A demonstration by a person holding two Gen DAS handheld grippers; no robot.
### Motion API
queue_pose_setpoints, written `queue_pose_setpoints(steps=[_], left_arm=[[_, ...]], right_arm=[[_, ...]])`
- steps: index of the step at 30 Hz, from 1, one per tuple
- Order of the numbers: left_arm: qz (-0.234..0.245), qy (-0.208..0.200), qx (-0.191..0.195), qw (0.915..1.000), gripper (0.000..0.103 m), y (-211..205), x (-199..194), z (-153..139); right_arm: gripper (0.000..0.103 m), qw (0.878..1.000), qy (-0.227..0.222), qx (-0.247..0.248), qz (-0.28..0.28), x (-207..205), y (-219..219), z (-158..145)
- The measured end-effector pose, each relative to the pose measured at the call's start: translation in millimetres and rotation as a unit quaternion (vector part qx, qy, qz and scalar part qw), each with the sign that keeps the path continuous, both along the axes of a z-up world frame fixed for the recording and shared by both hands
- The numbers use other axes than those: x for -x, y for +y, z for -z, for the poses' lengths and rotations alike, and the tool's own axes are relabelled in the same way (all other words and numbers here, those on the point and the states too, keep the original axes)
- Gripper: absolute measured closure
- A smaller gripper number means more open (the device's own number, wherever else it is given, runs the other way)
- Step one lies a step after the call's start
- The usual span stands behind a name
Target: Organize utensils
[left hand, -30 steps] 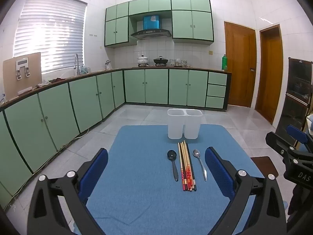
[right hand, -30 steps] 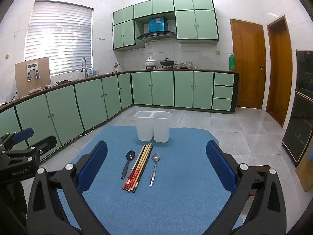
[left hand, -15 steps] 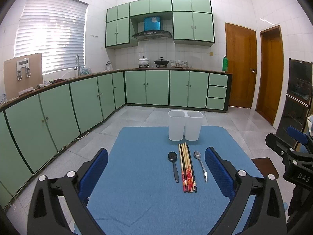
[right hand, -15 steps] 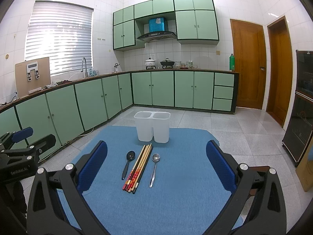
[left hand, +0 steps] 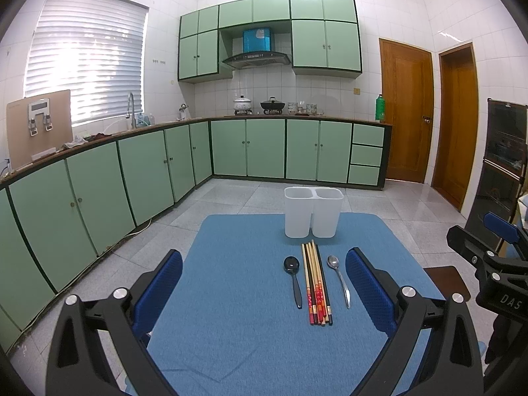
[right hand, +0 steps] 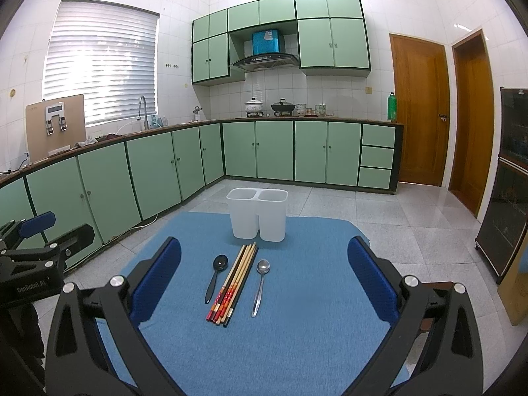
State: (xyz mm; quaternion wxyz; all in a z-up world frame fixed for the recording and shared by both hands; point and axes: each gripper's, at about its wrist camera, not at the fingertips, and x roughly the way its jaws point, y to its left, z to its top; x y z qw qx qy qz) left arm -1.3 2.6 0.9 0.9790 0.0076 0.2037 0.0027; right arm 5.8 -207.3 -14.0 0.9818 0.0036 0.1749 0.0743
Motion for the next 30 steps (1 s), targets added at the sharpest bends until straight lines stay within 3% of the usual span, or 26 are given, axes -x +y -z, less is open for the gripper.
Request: queue_pose_setpoints(steps=[30], left_arm=[[-0.001, 0.000, -0.001, 1.0000, 0.006, 1.7, -1.2, -0.5]], right_arm=[[0.005, 1.000, 0.003, 0.000, 0.000, 1.9, 2.7, 1.2]])
